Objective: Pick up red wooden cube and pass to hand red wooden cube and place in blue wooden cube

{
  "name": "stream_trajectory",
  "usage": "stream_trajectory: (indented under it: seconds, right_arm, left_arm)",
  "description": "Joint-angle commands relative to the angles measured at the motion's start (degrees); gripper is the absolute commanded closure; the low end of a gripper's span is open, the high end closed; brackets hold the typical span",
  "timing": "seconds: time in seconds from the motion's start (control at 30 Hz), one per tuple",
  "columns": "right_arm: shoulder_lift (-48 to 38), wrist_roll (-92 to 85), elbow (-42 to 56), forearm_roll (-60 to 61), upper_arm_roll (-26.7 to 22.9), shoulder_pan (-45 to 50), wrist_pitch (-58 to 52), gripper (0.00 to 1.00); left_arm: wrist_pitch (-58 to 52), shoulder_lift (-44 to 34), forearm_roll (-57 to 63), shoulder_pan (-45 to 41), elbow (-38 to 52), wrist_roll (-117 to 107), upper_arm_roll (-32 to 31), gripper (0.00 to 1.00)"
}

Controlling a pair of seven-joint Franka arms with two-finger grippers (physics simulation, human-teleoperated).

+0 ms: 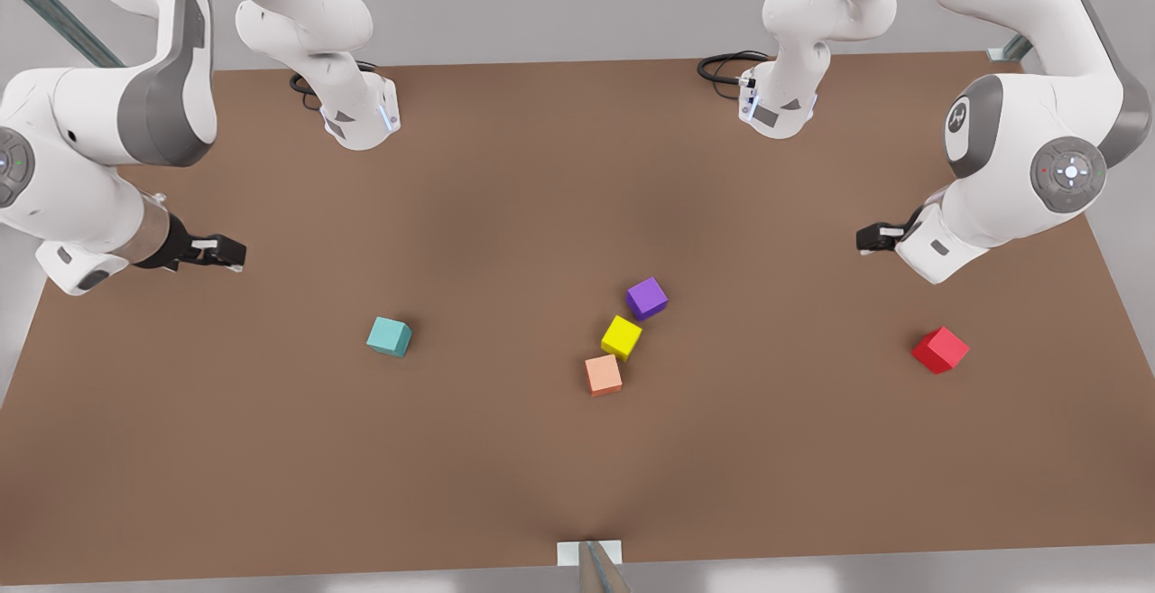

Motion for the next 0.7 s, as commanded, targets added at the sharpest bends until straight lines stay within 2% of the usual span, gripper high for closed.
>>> stream_trajectory:
  seconds: [0.0,0.07,0.13,0.17,0.23,0.4,0.67]
  right_arm:
    - [-0.1,0.9,0.0,0.2,-0.1,0.0,0.8,0.0]
    - [0.0,0.8,0.0,0.2,0.0,0.0,0.8,0.0]
    - [0.0,0.8,-0.1,0.3,0.0,0.0,0.8,0.0]
    - [0.0,0.9,-0.1,0.3,0.0,0.1,0.8,0.0]
    - [0.1,0.8,-0.2,0.3,0.1,0.2,0.8,0.0]
    - [0.3,0.6,-0.2,0.3,0.1,0.2,0.9,0.0]
    - [0.3,0.6,-0.8,0.6,0.1,0.2,1.1,0.0]
  left_arm:
    - [0.8,0.0,0.0,0.0,0.0,0.7,0.0,0.0]
    - [1.3,3.0,0.4,0.4,0.6,0.4,0.6,0.0]
    - [10.3,9.0,-3.0,3.2,0.8,0.8,5.7,0.0]
    - [16.7,12.8,-3.6,5.7,0.8,0.8,6.1,0.0]
    - [18.7,19.0,-10.1,7.6,1.3,0.8,9.7,0.0]
    - [29.9,28.1,-10.5,9.5,1.2,1.1,15.4,0.0]
    - [34.3,31.6,-11.0,13.9,0.7,-10.6,16.0,0.0]
